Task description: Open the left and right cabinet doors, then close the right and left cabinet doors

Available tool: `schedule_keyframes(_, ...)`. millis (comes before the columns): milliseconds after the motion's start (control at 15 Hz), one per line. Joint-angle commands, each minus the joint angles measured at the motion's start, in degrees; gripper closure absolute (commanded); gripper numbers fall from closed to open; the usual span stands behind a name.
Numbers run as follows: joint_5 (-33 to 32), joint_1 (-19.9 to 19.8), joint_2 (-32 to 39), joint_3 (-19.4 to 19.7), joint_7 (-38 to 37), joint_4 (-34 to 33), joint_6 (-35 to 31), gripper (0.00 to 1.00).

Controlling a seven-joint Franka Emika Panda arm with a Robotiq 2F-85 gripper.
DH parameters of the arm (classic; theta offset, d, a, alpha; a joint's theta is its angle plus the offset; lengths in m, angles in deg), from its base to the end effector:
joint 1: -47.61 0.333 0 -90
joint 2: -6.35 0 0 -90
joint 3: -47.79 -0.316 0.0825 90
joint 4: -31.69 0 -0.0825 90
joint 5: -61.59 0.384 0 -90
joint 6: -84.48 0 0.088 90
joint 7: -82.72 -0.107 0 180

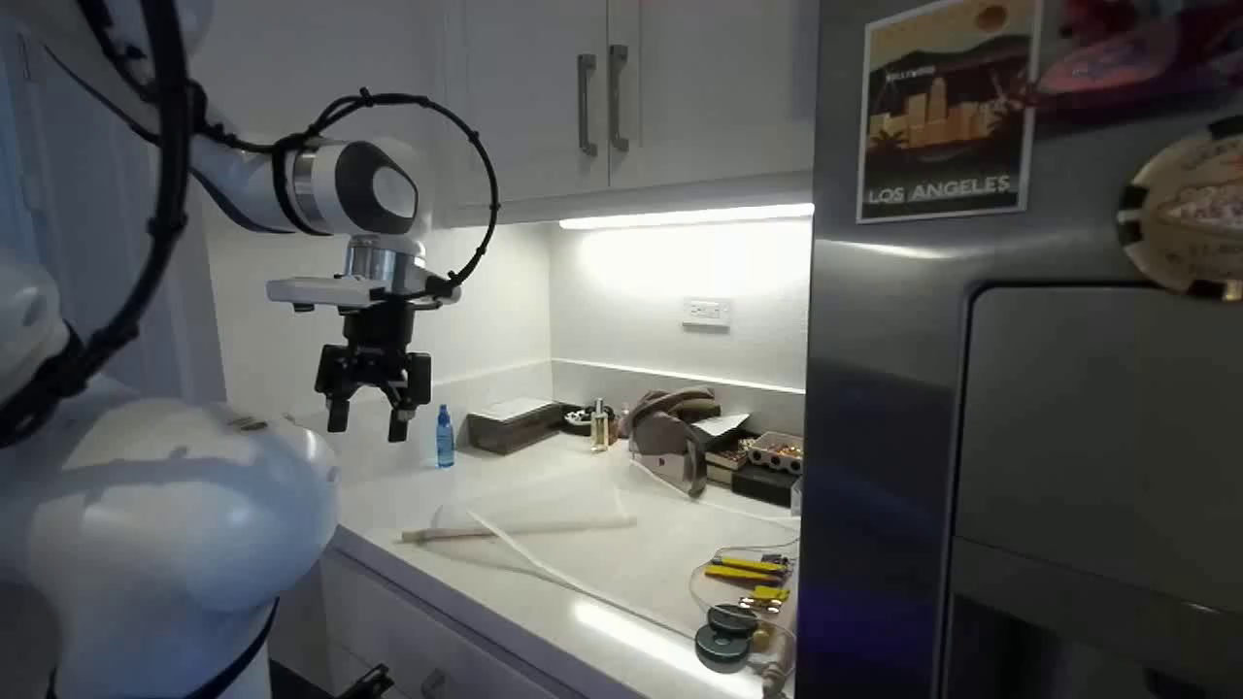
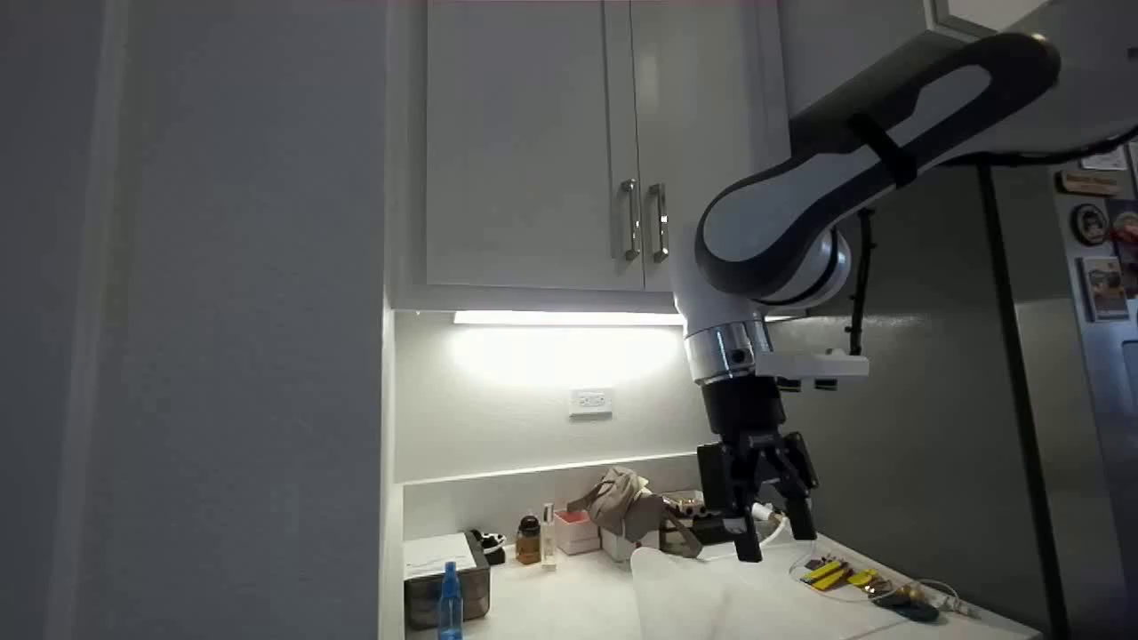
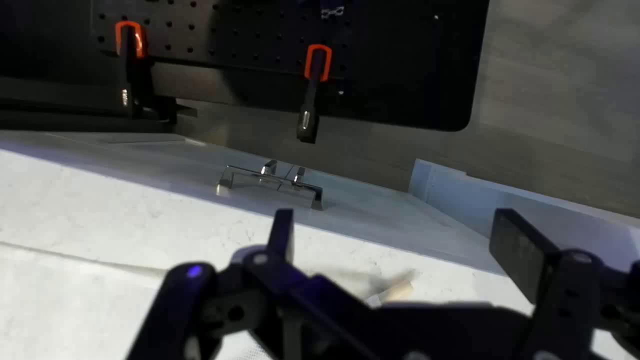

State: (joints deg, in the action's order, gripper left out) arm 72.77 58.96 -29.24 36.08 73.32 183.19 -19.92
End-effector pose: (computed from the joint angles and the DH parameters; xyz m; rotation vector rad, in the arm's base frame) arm 0.3000 0.1425 0.4176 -3.1086 -0.1871 0.3366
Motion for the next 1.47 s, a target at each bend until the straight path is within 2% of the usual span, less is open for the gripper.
schedule_keyframes(0, 0.0, -0.1, 0.0, 0.0, 0.0, -0.1, 0.2, 0.0)
schedule_keyframes(600, -0.7, -0.5, 0.5, -1.0, -1.6, -1.2, -1.4, 0.0)
schedule_keyframes(1067, -11.6, -3.3, -1.0, -7.0, -13.1, -6.5, -5.3, 0.0)
schedule_keyframes(1400, -16.6, -5.7, -4.6, -7.3, -19.5, -9.1, -5.9, 0.0)
